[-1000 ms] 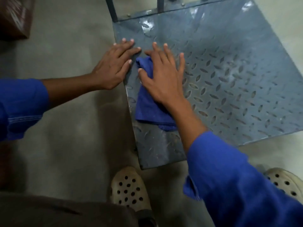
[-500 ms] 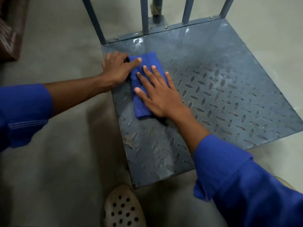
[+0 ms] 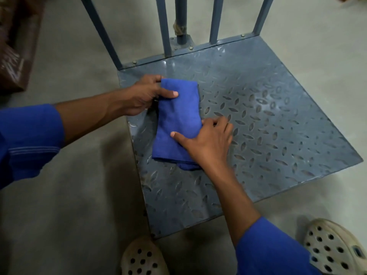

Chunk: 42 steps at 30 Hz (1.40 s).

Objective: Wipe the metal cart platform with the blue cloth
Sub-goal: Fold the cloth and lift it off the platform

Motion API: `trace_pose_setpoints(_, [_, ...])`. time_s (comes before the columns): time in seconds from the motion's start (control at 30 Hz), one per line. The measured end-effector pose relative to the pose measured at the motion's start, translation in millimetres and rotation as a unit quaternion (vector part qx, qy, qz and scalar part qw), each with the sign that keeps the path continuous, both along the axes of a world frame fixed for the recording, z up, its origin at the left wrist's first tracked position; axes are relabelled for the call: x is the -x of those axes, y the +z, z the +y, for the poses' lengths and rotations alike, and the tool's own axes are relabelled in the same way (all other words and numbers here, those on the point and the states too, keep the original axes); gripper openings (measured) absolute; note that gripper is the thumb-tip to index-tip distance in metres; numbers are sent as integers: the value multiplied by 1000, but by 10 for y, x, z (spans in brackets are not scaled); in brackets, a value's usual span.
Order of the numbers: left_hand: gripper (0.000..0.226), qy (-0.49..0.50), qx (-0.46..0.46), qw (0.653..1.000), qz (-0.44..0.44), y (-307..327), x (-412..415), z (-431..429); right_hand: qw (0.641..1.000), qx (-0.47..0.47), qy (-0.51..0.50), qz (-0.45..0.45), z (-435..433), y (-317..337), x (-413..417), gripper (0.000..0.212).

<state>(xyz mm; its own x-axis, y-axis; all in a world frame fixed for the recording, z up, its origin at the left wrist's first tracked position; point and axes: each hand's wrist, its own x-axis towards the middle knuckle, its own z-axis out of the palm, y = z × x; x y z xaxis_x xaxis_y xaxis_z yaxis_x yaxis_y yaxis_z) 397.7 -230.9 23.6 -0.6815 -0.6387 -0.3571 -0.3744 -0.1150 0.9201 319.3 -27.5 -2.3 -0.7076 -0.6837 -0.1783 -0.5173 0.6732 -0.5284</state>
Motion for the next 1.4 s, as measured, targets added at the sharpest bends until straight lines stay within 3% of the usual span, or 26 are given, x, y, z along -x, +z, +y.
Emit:
trace_pose_setpoints(0.1, [26, 32, 3, 999, 2, 3, 41, -24, 998, 47, 36, -35, -70, -2, 126, 69])
trace_pose_setpoints(0.17, [28, 55, 14, 998, 12, 12, 95, -69, 985, 112, 46, -121, -147, 43, 186, 56])
trace_pose_setpoints(0.3, [24, 127, -9, 989, 75, 119, 306, -222, 961, 182, 24, -209, -428, 176, 586, 47])
trace_pose_setpoints(0.4, [9, 143, -72, 975, 156, 268, 507, -258, 965, 180, 37, -185, -539, 381, 1023, 45])
trace_pose_setpoints(0.5, [14, 122, -122, 965, 196, 409, 795, -136, 971, 151, 65, -174, -386, 699, 1435, 47])
trace_pose_setpoints(0.6, [11, 105, -91, 976, 170, 491, 1148, 98, 965, 133, 50, -222, -6, 1008, 1826, 49])
trace_pose_setpoints(0.7, [15, 87, -54, 985, 141, 511, 1472, 305, 937, 152, -18, -313, 489, 1109, 2151, 32])
trace_pose_setpoints(0.9, [9, 44, -71, 989, 119, 345, 2107, 741, 868, 240, -147, -409, 1224, 668, 2433, 28])
trace_pose_setpoints(1.0, [11, 38, -74, 990, 116, 226, 2469, 962, 840, 274, -200, -423, 1379, 372, 2564, 21])
trace_pose_setpoints(1.17, [8, 47, -89, 989, 106, 2, 3006, 1254, 831, 300, -250, -397, 1548, 156, 2958, 8])
trace_pose_setpoints(1.4, [19, 22, -55, 996, 65, -154, 3420, 1327, 809, 342, -295, -375, 1697, 80, 3516, 12])
